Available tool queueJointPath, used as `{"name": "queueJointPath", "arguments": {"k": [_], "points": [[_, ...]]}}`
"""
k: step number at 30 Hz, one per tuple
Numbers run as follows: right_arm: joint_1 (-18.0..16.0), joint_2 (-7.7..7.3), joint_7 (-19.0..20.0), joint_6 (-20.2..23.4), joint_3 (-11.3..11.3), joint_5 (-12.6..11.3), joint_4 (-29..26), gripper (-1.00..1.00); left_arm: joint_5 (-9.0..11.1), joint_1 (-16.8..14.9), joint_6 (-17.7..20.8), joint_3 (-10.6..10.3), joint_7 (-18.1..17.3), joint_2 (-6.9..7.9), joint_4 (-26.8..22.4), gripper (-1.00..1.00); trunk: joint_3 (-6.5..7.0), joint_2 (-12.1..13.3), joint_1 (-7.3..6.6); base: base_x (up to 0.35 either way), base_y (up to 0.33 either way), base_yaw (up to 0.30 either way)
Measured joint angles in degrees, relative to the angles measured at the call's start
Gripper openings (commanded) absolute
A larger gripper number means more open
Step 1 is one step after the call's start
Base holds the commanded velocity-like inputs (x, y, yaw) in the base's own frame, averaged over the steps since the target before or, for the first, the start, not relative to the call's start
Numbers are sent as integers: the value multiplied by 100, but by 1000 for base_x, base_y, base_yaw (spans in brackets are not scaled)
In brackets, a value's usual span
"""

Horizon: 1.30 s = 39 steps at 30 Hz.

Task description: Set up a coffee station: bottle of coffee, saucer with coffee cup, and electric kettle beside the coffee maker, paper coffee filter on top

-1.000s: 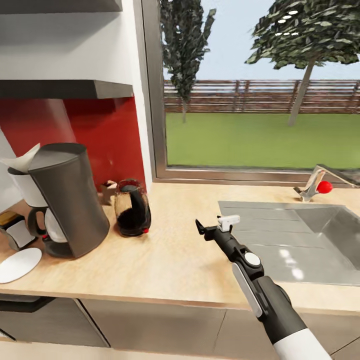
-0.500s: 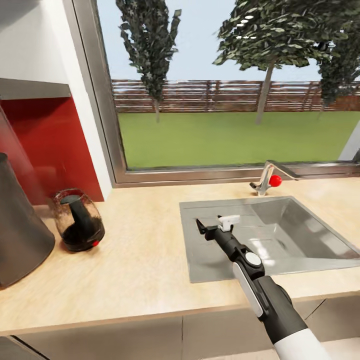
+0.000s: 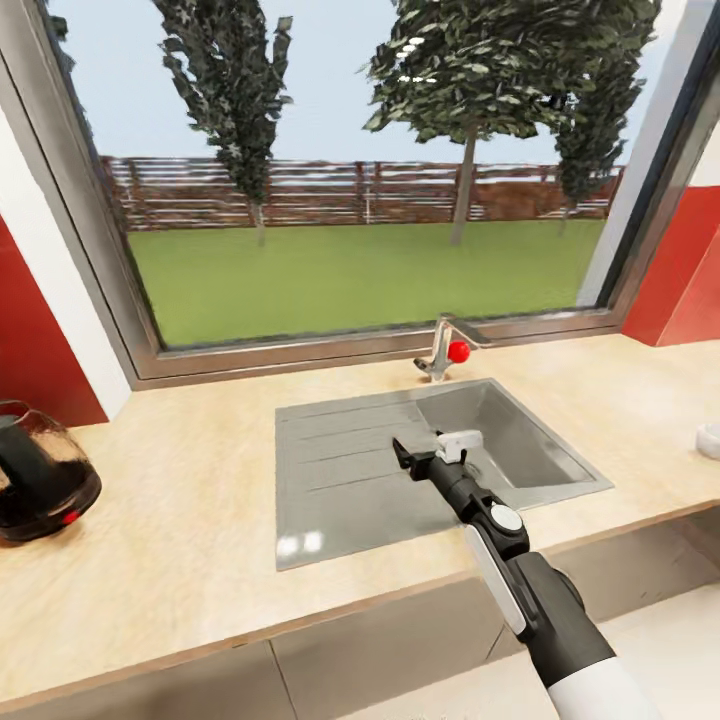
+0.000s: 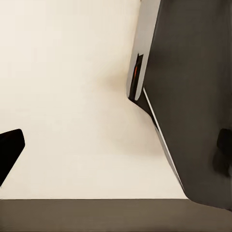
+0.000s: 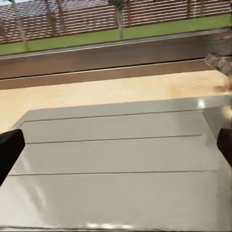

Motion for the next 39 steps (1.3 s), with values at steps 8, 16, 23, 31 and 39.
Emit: {"name": "queueJointPath", "arguments": {"k": [8,16,23,31,39], "points": [[0,0,0,0,0,4,0,100,0,0,0,0,0,2,-9,100,14,0,-1,99,-276,-300],[0,0,0,0,0,3,0,100,7,1,0,15,0,8,-20,100,30,0,-1,122,-276,-300],[0,0,0,0,0,0,0,100,11,-1,0,37,1,4,-30,100,43,0,-1,128,-276,-272],[-1,8,7,-30,1,1,13,100,9,0,0,39,3,2,-32,100,47,0,-1,150,-276,-32],[0,6,3,-45,1,5,-1,100,8,0,0,37,4,-4,-24,100,47,0,-1,148,-276,-1]]}}
